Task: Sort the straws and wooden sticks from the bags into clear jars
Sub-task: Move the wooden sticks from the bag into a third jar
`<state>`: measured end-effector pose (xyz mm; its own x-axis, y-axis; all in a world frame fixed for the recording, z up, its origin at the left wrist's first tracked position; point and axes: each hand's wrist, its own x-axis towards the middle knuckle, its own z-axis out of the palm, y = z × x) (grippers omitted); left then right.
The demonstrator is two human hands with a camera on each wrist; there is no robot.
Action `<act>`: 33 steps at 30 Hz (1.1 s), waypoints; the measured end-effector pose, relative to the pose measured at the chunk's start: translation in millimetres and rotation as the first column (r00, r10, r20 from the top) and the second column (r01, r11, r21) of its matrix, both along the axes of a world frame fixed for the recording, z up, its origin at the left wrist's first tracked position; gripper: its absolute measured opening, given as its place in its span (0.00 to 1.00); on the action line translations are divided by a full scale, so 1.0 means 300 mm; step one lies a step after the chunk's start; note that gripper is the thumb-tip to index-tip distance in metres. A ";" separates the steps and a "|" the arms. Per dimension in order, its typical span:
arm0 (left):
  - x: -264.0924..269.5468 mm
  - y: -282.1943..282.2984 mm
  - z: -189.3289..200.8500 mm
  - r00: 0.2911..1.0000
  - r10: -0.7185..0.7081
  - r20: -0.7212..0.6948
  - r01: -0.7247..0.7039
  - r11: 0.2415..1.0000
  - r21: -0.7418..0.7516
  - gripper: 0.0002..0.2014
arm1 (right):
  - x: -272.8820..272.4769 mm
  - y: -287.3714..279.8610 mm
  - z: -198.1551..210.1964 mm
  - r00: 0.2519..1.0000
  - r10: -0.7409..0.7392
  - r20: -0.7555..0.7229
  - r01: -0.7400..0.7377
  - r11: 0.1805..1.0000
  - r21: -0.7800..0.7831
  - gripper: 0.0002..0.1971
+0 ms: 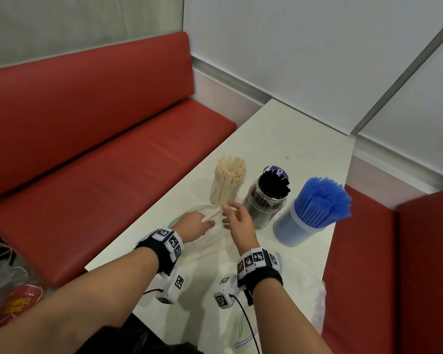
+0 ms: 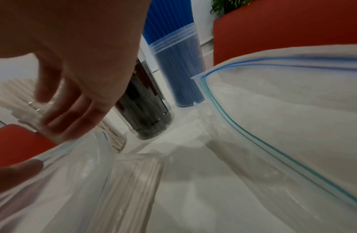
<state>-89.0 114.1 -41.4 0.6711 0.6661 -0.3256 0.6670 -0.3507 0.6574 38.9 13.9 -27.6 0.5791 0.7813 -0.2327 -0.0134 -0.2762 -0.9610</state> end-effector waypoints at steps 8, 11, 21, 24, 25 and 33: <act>0.052 -0.040 0.141 0.914 0.101 0.394 0.114 0.866 -0.487 0.08 | 0.002 0.040 0.138 0.971 0.213 0.113 -0.220 0.974 0.057 0.12; 0.044 -0.020 0.165 0.925 0.097 0.367 0.129 0.829 -0.544 0.16 | 0.037 0.043 0.227 0.985 0.127 0.115 -0.137 0.987 0.082 0.14; 0.023 0.027 0.147 0.789 0.531 0.310 0.109 0.375 -0.921 0.30 | 0.058 0.048 0.426 0.990 -0.015 0.142 -0.022 0.967 0.255 0.18; 0.031 0.021 0.149 0.732 0.628 0.264 0.128 0.254 -0.959 0.21 | 0.038 0.052 0.452 0.965 0.052 0.259 -0.109 0.972 0.211 0.17; 0.037 0.017 0.153 0.711 0.653 0.260 0.125 0.246 -0.961 0.19 | 0.032 0.052 0.454 0.954 0.076 0.291 -0.134 0.973 0.187 0.17; 0.028 0.003 0.111 0.634 0.725 0.268 0.150 0.225 -0.963 0.16 | 0.030 0.041 0.416 0.945 0.227 0.237 -0.255 0.962 0.097 0.13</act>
